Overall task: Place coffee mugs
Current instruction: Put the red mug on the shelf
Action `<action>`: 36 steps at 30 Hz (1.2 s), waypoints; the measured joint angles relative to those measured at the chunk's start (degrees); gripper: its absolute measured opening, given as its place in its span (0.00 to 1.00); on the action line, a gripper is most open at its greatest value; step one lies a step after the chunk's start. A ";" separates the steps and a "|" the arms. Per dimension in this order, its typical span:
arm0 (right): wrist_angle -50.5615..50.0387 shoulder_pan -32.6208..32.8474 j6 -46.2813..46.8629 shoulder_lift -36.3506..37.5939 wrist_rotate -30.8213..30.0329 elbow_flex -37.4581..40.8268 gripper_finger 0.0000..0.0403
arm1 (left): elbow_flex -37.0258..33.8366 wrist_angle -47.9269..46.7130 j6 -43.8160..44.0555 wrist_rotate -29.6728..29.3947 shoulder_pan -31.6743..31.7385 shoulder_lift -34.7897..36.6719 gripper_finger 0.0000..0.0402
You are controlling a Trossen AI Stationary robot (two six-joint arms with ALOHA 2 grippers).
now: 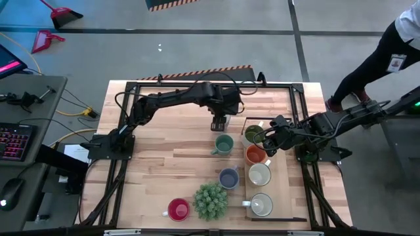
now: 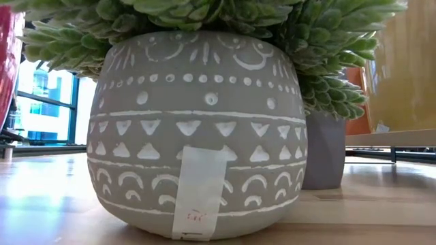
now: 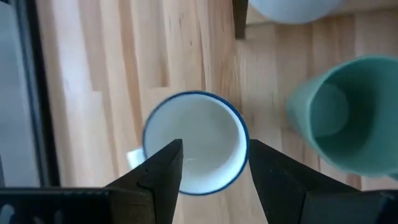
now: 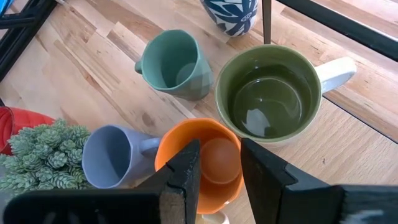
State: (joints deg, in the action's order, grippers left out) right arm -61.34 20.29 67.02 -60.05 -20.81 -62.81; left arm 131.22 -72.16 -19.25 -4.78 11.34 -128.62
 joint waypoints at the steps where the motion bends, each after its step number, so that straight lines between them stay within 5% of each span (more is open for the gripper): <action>1: -0.01 0.00 0.00 0.02 0.02 0.00 0.23 | 1.43 -0.82 -0.63 0.00 -0.07 0.00 0.43; 6: 0.03 0.00 0.12 0.00 0.00 0.00 0.23 | 2.62 -4.45 -7.08 -0.92 -0.12 2.82 0.43; 12: 0.31 0.00 1.05 -0.03 0.03 -0.02 0.23 | 3.41 -8.65 -8.30 -9.46 0.61 8.03 0.43; 28: 0.35 0.00 3.18 0.00 -0.15 -0.02 0.23 | 3.41 -17.13 3.38 -10.98 4.89 18.41 0.43; 31: 0.61 -0.07 3.61 0.00 -0.16 -0.02 0.23 | 2.53 -17.29 10.56 -8.25 4.79 19.28 0.43; 36: 1.47 -0.07 3.17 0.00 -0.19 -0.02 0.23 | 1.84 -17.84 10.08 6.28 3.13 22.79 0.43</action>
State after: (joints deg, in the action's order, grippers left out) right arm -59.87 20.23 70.20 -60.05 -21.00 -62.83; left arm 133.05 -90.00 -9.17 1.50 14.47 -105.83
